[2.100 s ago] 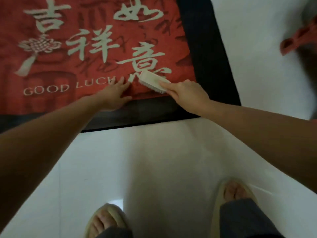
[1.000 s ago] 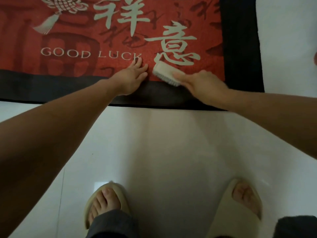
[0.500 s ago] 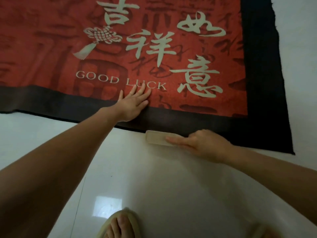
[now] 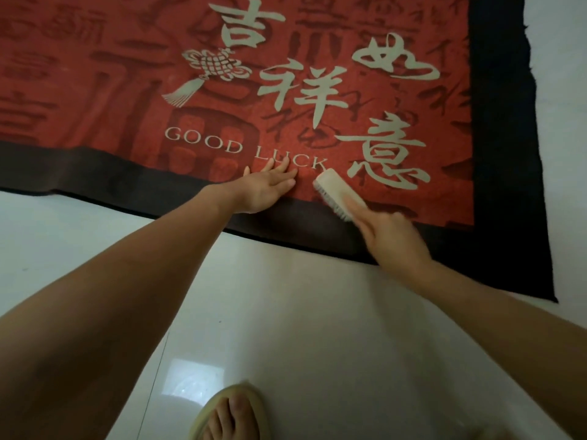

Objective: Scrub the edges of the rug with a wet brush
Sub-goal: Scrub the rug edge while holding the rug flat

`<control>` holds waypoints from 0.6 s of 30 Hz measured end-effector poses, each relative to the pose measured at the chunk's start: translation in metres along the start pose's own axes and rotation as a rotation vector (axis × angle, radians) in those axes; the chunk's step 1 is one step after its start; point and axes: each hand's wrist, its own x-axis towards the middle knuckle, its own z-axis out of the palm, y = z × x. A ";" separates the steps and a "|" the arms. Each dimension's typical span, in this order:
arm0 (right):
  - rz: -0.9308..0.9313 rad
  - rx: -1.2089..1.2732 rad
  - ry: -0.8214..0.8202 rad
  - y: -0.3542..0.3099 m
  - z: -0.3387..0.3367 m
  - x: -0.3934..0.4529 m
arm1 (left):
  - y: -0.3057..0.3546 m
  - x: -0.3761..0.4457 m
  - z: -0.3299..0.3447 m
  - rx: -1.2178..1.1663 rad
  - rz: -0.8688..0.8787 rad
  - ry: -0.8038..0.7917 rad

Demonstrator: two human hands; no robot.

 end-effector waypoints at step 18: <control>0.263 0.283 0.008 -0.111 0.080 -0.044 | -0.039 -0.006 0.022 0.374 0.136 0.060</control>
